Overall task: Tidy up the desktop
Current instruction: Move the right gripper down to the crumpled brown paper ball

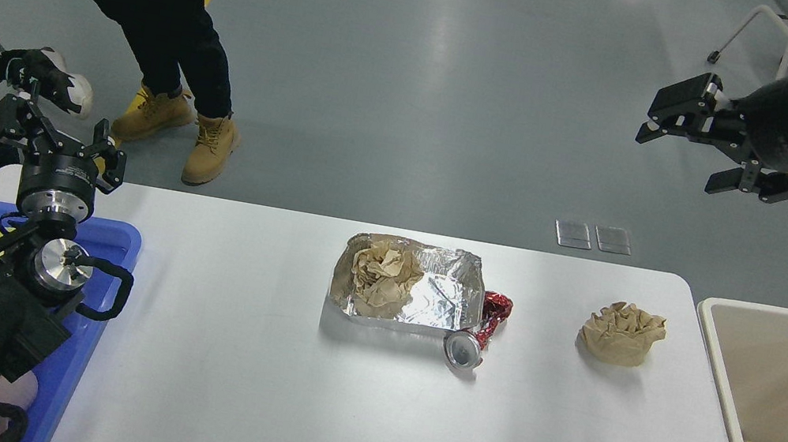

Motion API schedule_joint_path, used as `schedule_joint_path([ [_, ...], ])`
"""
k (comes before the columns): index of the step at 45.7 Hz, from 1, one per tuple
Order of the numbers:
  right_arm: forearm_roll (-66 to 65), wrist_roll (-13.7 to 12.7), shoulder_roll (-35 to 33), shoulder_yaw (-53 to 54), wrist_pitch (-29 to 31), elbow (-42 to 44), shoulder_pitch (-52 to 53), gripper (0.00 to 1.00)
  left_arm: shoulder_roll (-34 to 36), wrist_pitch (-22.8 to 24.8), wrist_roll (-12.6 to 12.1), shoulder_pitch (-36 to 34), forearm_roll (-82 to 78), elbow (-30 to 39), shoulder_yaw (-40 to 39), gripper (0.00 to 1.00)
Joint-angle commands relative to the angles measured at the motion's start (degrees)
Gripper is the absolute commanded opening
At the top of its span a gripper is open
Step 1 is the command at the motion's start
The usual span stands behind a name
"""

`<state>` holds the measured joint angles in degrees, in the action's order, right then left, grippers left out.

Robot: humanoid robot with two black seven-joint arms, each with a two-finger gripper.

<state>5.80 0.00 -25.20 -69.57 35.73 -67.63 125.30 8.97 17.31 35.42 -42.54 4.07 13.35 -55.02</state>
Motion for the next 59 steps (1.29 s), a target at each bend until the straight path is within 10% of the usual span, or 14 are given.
schedule_joint_path([
  [1,0.0,0.0,0.4,0.9,0.0,0.5,-6.7,1.0,0.0,0.0,0.0,0.0,0.0,0.0,0.0,0.97],
  [13,0.1,-0.1,1.0,8.4,-16.7,6.4,-34.6,1.0,0.0,0.0,0.0,0.0,0.0,0.0,0.0,0.97],
  [49,1.5,-0.3,8.7,12.6,-26.8,27.1,-55.2,0.98,0.0,0.0,0.0,0.0,0.0,0.0,0.0,0.97],
  [59,1.7,-0.5,9.6,11.7,-30.9,27.7,-57.9,0.58,0.0,0.0,0.0,0.0,0.0,0.0,0.0,0.97],
])
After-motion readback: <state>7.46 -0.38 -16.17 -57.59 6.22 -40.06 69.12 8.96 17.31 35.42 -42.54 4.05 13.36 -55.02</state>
